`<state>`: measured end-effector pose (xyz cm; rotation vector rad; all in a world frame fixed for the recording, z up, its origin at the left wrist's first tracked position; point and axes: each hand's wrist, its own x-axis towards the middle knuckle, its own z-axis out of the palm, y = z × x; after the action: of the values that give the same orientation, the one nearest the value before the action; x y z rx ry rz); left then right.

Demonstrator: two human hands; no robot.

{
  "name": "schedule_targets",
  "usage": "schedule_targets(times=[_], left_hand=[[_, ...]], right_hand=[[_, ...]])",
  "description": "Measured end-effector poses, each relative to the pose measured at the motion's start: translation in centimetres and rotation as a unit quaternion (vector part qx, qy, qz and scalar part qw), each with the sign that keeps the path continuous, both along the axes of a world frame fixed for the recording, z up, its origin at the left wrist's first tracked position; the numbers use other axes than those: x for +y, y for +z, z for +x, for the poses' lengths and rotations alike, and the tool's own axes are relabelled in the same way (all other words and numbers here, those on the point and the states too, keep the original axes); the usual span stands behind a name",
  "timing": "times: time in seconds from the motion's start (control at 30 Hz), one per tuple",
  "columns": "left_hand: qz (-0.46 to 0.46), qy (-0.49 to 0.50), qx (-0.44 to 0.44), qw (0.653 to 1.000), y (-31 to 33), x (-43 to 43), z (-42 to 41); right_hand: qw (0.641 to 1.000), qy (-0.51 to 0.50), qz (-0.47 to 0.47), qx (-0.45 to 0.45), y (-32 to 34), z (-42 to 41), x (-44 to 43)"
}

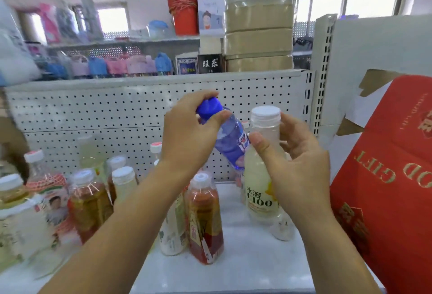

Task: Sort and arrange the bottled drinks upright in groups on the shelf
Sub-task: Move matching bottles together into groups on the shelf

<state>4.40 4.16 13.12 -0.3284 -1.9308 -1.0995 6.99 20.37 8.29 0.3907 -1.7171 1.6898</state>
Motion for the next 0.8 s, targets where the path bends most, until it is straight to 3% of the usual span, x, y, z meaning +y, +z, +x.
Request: schedule_targets(times=[0.33, 0.57, 0.8], left_hand=[[0.159, 0.053, 0.162, 0.972, 1.9, -7.0, 12.1], [0.199, 0.163, 0.224, 0.940, 0.8, -18.8, 19.9], [0.216, 0.254, 0.229, 0.914, -0.4, -32.8, 26.2]], right_hand=[[0.991, 0.088, 0.048, 0.091, 6.0, 6.3, -8.4], [0.982, 0.169, 0.051, 0.065, 4.8, 9.1, -20.0], [0.987, 0.140, 0.080, 0.009, 2.2, 9.0, -31.0]])
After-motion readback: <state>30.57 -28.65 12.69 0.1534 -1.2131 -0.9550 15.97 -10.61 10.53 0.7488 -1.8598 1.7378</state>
